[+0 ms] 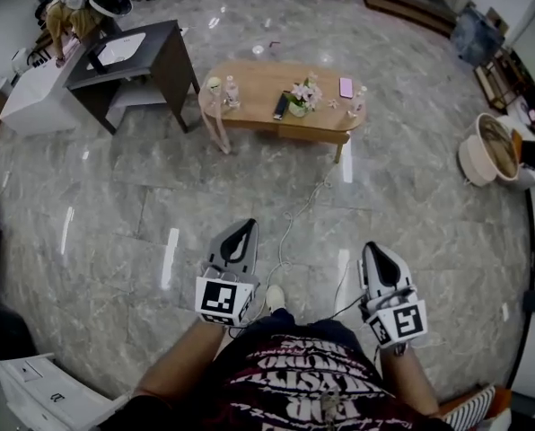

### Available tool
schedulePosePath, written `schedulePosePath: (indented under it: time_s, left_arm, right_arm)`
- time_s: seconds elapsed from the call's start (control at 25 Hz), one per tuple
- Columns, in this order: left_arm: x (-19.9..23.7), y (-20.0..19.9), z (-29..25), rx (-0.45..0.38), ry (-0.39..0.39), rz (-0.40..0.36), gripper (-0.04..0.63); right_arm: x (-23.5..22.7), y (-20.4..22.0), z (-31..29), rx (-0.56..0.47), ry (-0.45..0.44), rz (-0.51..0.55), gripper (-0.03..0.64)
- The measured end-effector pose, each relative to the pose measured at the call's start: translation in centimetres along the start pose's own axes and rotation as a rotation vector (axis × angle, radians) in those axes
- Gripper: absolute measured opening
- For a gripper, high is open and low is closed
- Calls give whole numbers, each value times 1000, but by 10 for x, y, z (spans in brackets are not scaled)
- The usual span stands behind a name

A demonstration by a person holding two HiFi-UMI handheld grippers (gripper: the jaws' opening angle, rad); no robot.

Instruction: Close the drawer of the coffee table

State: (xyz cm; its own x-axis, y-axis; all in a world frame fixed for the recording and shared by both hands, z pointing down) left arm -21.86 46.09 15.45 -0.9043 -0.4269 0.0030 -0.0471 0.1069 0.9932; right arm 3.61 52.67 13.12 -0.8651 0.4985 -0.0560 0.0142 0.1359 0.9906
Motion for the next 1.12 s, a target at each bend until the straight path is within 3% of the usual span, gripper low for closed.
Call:
schedulePosePath:
  time_s: [0.36, 0.88, 1.12]
  left_arm:
    - [4, -14, -23, -43, 61, -40, 23]
    - [36, -8, -47, -24, 1, -9, 23]
    - [36, 2, -73, 8, -8, 3, 23]
  right_arm:
    - [-4, -11, -11, -31, 43, 38, 35]
    - [-24, -4, -51, -42, 15, -15, 35]
    - [-54, 8, -65, -24, 23, -47, 35]
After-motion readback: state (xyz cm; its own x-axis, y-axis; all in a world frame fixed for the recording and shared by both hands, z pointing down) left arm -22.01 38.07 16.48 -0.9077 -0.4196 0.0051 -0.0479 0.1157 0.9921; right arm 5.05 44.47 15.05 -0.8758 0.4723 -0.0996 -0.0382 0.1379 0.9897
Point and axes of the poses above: the fingertips, and each gripper's own axes: z backward along the fingers, x to its left, y out of its underside, the point moved 4 cm from there along z, backward along the fingers, and after that the axes turned 6 degrees about -y, right-handed, at the moved point
